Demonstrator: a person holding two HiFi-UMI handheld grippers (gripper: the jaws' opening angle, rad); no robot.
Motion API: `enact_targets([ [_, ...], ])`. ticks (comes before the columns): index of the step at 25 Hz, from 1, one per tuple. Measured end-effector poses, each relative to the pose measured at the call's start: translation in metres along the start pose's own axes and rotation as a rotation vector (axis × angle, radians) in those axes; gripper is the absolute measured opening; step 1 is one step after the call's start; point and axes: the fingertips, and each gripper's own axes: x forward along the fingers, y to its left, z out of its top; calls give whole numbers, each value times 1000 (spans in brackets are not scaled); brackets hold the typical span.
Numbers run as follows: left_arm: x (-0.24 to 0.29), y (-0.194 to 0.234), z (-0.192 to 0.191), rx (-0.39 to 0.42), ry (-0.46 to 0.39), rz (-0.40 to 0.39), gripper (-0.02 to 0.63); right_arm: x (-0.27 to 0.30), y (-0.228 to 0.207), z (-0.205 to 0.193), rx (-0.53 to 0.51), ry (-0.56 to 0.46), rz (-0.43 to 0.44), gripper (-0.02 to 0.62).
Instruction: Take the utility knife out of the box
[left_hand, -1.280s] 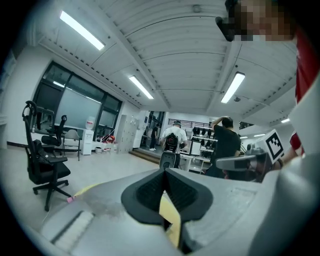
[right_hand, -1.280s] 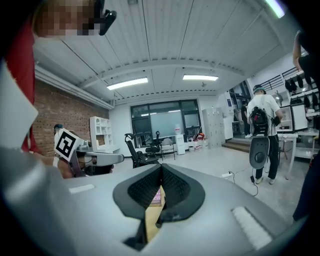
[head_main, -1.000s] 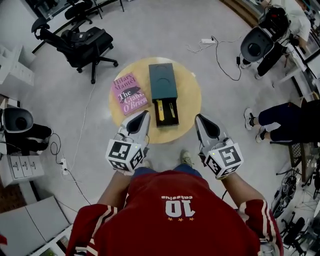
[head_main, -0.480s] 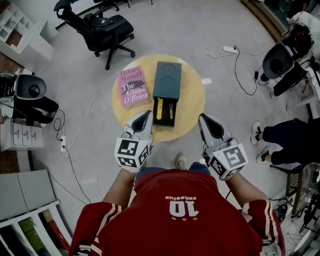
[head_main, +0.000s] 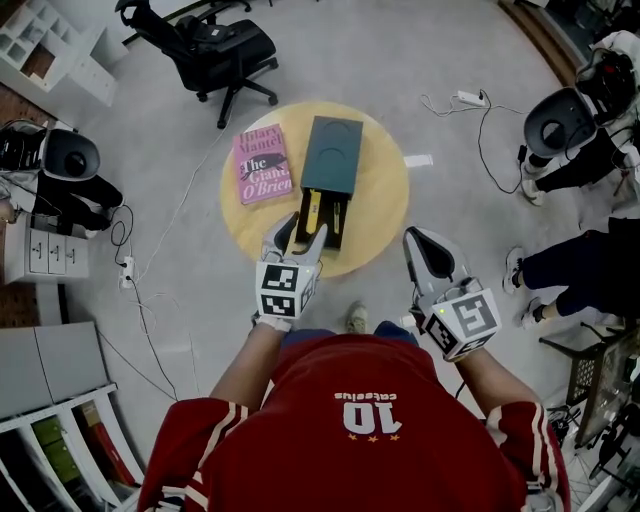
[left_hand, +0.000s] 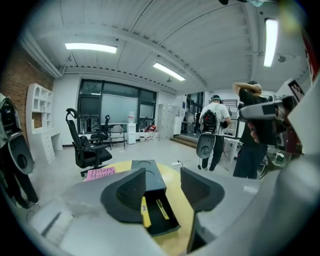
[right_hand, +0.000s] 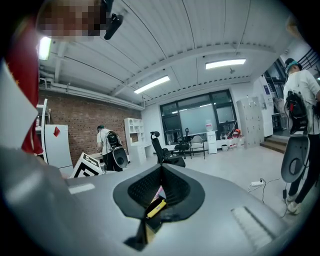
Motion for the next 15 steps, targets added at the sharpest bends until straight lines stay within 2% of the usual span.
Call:
enact_targets([
  [6,40,4,-36,-45,62,36,216,6,-24,1,1,-14,-11,-8],
  [15,91,23,-100,-91,237,63,216,46,-46,-16,23,-7,-1,-8],
])
